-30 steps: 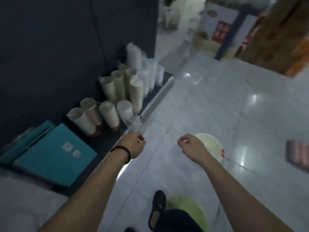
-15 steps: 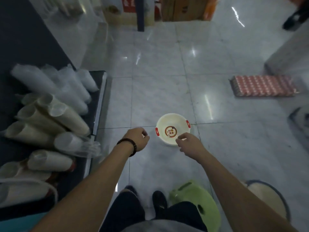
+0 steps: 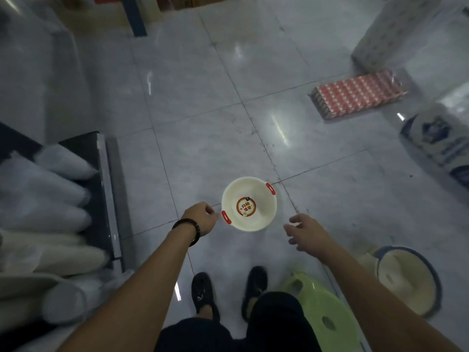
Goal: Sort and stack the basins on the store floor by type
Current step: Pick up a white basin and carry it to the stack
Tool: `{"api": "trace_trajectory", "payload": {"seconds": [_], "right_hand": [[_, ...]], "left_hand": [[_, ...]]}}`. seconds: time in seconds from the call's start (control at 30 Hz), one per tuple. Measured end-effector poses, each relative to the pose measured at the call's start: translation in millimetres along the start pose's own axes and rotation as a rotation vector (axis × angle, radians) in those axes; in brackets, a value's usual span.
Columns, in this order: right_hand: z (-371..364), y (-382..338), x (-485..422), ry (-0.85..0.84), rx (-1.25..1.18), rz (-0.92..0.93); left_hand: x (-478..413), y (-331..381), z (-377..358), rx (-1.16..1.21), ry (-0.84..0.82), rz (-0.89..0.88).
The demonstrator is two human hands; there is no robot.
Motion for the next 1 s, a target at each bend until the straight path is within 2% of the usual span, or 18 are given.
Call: {"api": "trace_trajectory", "payload": {"seconds": [0.1,0.2,0.37,0.5,0.67,0.8,0.9,1.0], "right_hand": [[8.6,-10.7,-56.2,0.005,-0.078,-0.079],[21.1,-22.3,-126.6,-0.011,-0.042,-0.115],[22.1,-26.8,-260.2,-0.012,-0.014,-0.164],[-13.1,1.7,-387.3,-0.002,-0.038,-0.246],[-63.1,12.0,-531.0,0.060,0.143,-0.184],[-106.1,24.5,-613.8,0.021,0.210,-0.170],[-131.6,28.5,-660.7,0.042,0.143,-0.207],[-149.4,39.0,-695.7,0.070,0.046,-0.229]], "left_hand": [[-43.7,2.4,-6.5,0.044,0.011,0.047],[-92.5,-4.6,-24.8,0.101,0.045,0.134],[-189.1,-38.1,-86.0,0.409,0.148,0.382],[-274.1,-69.8,-158.5,0.527,0.197,0.496],[-374.1,-146.0,-248.9,0.535,0.149,0.540],[-436.8,-232.9,-317.1,0.496,-0.001,0.617],[-443.7,-256.5,-331.8,0.704,0.145,0.728],[-454.5,-275.6,-355.9,0.920,0.114,0.754]]}}
Point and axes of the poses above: each hand's wrist, its own x-axis away from the middle knuckle, its own z-axis out of the back of the hand, y = z × x, the point moved 6 cm from there along -x, towards the middle knuckle, and after that the axes turned 11 degrees about -z, right-handed, at the moved point
